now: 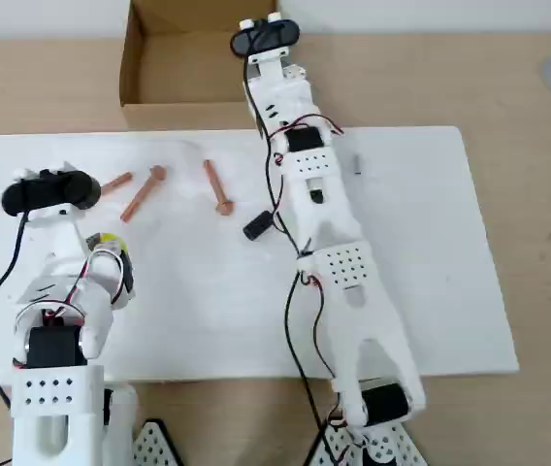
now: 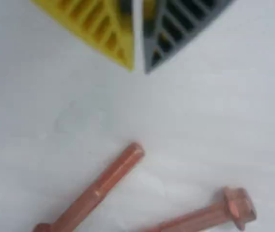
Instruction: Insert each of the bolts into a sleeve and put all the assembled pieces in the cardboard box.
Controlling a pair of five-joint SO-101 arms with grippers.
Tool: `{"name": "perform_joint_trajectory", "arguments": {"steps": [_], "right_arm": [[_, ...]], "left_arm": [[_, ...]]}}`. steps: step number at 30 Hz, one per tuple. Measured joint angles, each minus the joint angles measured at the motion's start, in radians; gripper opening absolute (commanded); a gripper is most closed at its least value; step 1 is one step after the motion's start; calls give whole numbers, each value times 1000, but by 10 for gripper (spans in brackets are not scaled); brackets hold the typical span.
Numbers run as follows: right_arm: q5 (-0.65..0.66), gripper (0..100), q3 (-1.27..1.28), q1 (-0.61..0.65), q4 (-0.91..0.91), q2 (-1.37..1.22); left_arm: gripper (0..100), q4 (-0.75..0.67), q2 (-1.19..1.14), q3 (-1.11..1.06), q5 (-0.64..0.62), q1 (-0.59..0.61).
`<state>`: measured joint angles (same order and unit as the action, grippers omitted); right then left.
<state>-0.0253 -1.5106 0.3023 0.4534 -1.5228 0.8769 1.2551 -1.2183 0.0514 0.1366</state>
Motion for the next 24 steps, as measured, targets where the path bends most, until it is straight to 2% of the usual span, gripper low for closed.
{"name": "perform_joint_trajectory", "arguments": {"steps": [4,7,13,16,18,24], "right_arm": [[0,147,-28,0,40,-15],[0,171,-44,0,87,-14],[3,173,-98,2,169,-12],[3,173,-106,8,226,-5],[3,173,-104,17,284,21],[3,171,-106,35,466,187]], "left_arm": [[17,-2,0,0,0,0],[18,-2,0,0,0,0],[20,-2,0,20,0,0],[74,-2,-11,92,-5,0],[94,-2,-25,138,-52,0],[93,-2,-242,307,-106,0]]}}
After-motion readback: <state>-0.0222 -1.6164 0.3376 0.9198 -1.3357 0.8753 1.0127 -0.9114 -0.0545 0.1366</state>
